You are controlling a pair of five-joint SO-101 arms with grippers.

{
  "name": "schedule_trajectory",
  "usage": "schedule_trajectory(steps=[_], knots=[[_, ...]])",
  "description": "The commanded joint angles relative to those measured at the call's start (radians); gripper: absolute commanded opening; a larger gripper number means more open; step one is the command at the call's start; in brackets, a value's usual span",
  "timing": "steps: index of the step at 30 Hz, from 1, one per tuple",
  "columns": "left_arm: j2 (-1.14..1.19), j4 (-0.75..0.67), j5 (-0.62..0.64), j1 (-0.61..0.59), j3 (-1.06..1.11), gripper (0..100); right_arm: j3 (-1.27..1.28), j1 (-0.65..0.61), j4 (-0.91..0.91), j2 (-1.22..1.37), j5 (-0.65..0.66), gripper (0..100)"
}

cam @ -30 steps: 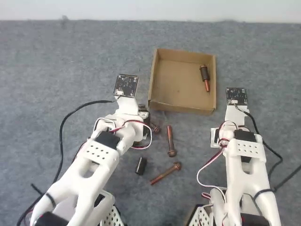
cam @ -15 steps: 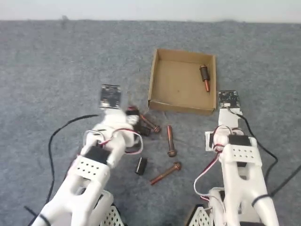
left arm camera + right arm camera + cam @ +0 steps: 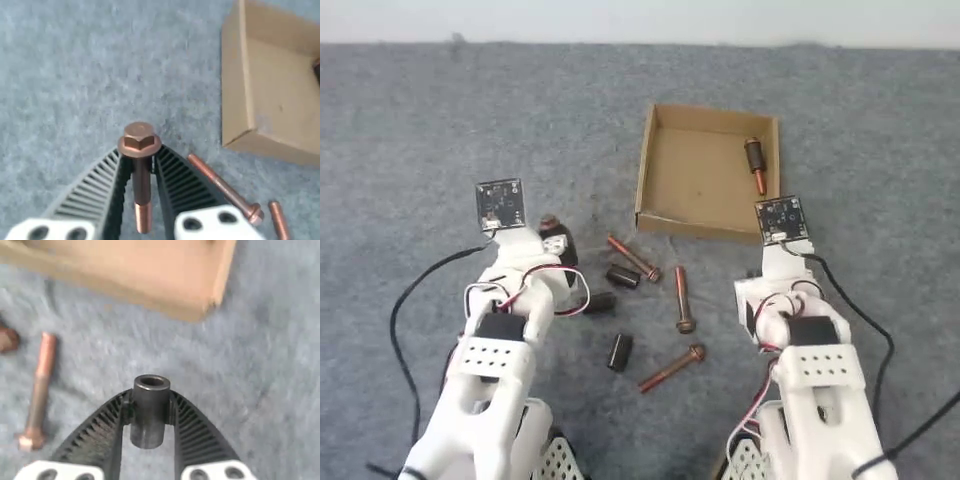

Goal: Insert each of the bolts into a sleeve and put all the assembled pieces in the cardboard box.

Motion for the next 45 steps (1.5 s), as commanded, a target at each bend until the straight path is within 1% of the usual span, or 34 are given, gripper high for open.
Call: schedule_trajectory(steps=[1, 12, 18, 22, 30, 37, 41, 43, 45], knots=[[-0.044, -0.063, 0.003, -0.008, -0.001, 1, 0.02, -0.038, -0.148, -0.084, 0.014, 0.6], [-0.044, -0.063, 0.002, -0.003, 0.019, 1, 0.265, -0.156, -0.676, -0.257, 0.012, 0.6], [-0.044, -0.061, 0.002, -0.005, 0.021, 1, 0.333, -0.203, -0.865, -0.272, 0.012, 0.6], [-0.044, -0.06, 0.002, -0.003, 0.03, 1, 0.328, -0.208, -0.914, -0.271, 0.014, 0.6], [-0.044, -0.06, 0.002, -0.009, 0.036, 1, 0.293, -0.203, -0.914, -0.271, 0.014, 0.6], [-0.052, -0.06, 0.002, -0.009, 0.058, 1, 0.212, -0.203, -0.914, -0.269, 0.014, 0.6], [-0.052, -0.06, 0.002, -0.009, 0.07, 1, 0.161, -0.202, -0.917, -0.191, 0.014, 0.6], [-0.052, -0.06, 0.002, -0.009, 0.074, 1, 0.124, -0.196, -0.97, -0.108, 0.014, 0.6], [-0.054, -0.061, 0.0, -0.009, 0.079, 1, 0.087, -0.18, -1.082, -0.005, 0.012, 0.6]])
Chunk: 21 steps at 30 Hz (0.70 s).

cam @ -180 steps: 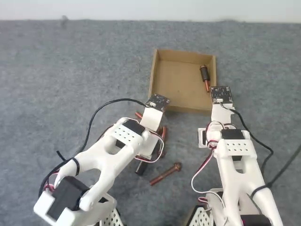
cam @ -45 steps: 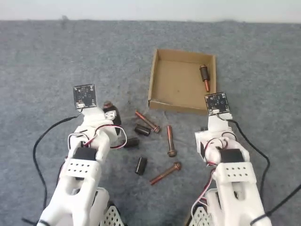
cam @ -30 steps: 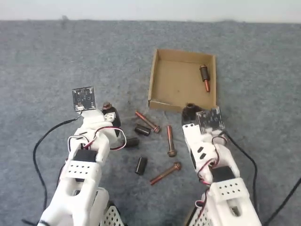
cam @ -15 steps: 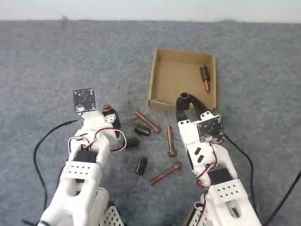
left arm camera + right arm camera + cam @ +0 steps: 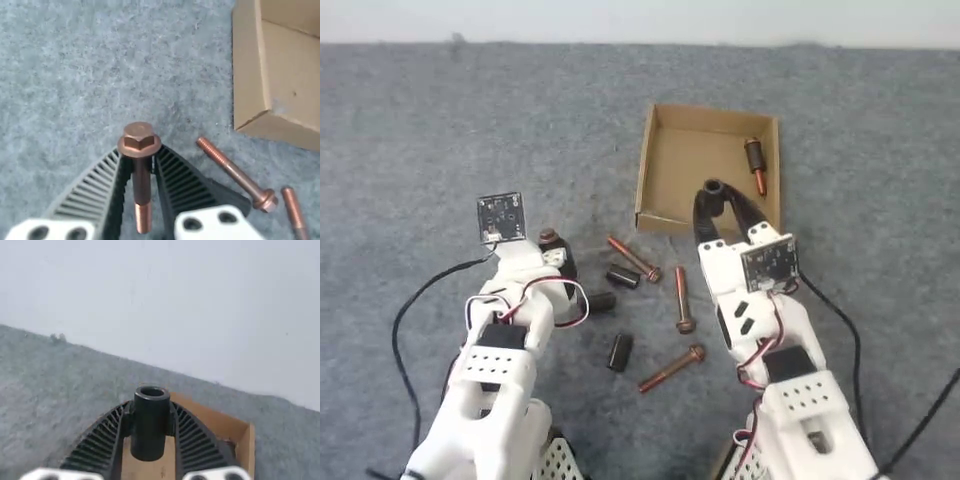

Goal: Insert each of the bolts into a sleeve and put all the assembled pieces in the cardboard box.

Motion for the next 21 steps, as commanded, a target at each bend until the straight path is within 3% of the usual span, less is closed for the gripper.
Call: schedule_trajectory(steps=[1, 11, 21], knots=[[-0.041, -0.037, 0.0, -0.006, -0.008, 1, -0.13, 0.028, -0.188, 0.174, 0.012, 0.6], [-0.041, -0.04, 0.003, -0.061, -0.012, 1, -0.305, 0.099, -0.545, 0.668, 0.009, 0.6], [-0.041, -0.041, 0.003, -0.063, -0.012, 1, -0.371, 0.084, -0.915, 1.044, 0.008, 0.6]])
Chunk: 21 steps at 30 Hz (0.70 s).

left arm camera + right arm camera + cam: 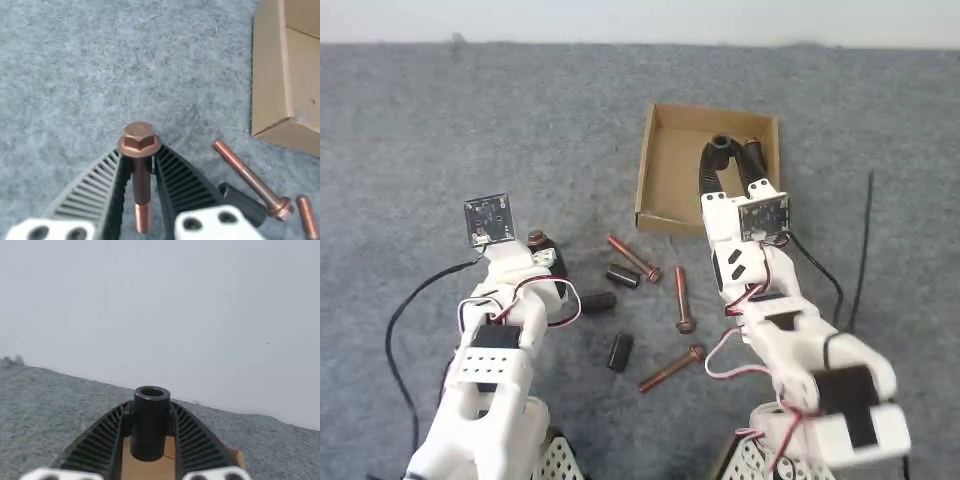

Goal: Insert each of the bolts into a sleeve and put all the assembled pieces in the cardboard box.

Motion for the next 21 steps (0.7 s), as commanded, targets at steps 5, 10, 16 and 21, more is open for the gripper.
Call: schedule_trajectory(steps=[5, 10, 16, 21], knots=[[-0.041, -0.041, 0.003, -0.006, -0.016, 1, -0.06, -0.019, -0.217, 0.194, 0.008, 0.6], [-0.04, -0.087, 0.002, -0.006, 0.001, 1, -0.021, -0.038, -0.229, 0.268, 0.006, 0.6], [-0.04, -0.192, 0.002, -0.006, 0.047, 1, 0.094, -0.114, -0.317, 0.272, -0.08, 0.6], [-0.04, -0.193, 0.002, -0.006, 0.047, 1, 0.169, -0.142, -0.349, 0.272, -0.104, 0.6]])
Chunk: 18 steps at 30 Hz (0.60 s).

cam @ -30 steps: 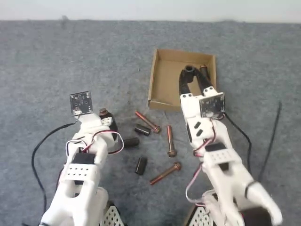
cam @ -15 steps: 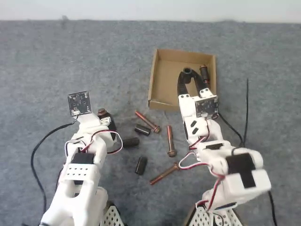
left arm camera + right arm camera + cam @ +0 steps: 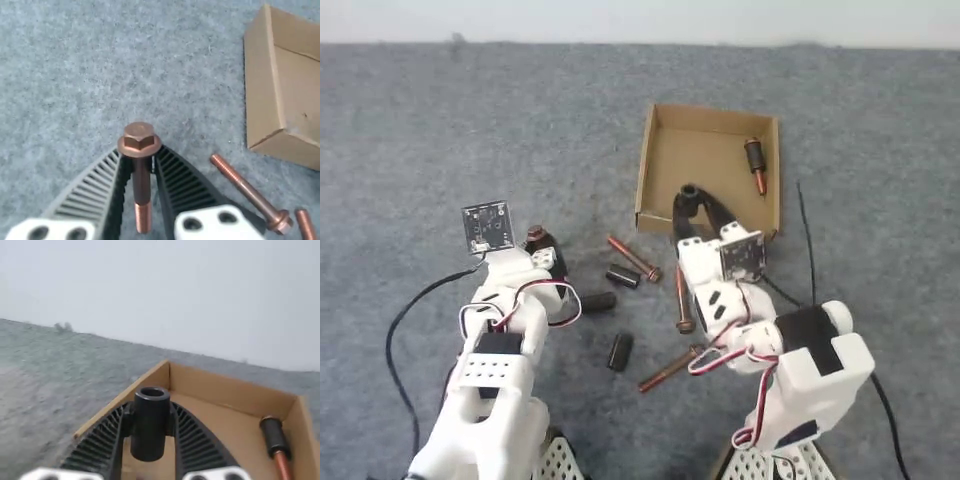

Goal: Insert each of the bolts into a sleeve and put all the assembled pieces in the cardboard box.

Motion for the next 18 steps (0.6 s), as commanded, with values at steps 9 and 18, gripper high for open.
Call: schedule_trajectory(steps=[9, 18], knots=[[-0.038, -0.034, 0.002, -0.006, -0.018, 1, 0.175, -0.038, -0.199, -0.01, -0.023, 0.6], [-0.038, -0.034, 0.002, -0.006, -0.016, 1, 0.278, -0.079, -0.297, -0.004, -0.023, 0.6]])
